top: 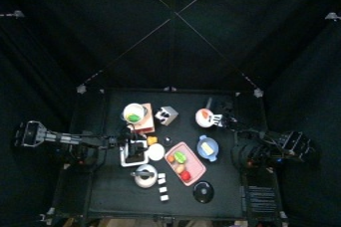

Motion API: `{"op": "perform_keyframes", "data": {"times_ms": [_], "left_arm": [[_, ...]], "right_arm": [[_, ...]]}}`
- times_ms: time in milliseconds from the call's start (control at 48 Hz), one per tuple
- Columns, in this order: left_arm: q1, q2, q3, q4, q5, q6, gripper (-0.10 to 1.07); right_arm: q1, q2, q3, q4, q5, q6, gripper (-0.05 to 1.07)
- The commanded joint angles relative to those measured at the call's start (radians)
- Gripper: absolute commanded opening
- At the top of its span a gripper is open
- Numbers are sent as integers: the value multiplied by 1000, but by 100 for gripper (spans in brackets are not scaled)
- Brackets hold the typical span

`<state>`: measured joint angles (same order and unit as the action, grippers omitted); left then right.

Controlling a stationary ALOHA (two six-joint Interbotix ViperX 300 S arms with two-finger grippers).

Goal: Move pan left

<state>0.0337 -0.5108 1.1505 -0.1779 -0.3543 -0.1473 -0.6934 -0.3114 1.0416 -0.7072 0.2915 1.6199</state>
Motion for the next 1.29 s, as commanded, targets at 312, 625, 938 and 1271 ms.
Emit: {"op": "perform_keyframes", "data": {"times_ms": [312, 625, 938, 1271], "left_arm": [[2, -2, -9, 0, -9, 2, 94], [2, -3, -6, 0, -9, 2, 94], [3, -2, -6, -2, -8, 0, 94], [3, -2, -6, 0, -5, 0, 94]], "right_arm": [[135, 176, -161, 2, -28, -14, 42], [147, 207, -183, -17, -28, -14, 43], [147, 210, -189, -67, -20, -14, 48], [147, 210, -189, -67, -18, -14, 64]]}}
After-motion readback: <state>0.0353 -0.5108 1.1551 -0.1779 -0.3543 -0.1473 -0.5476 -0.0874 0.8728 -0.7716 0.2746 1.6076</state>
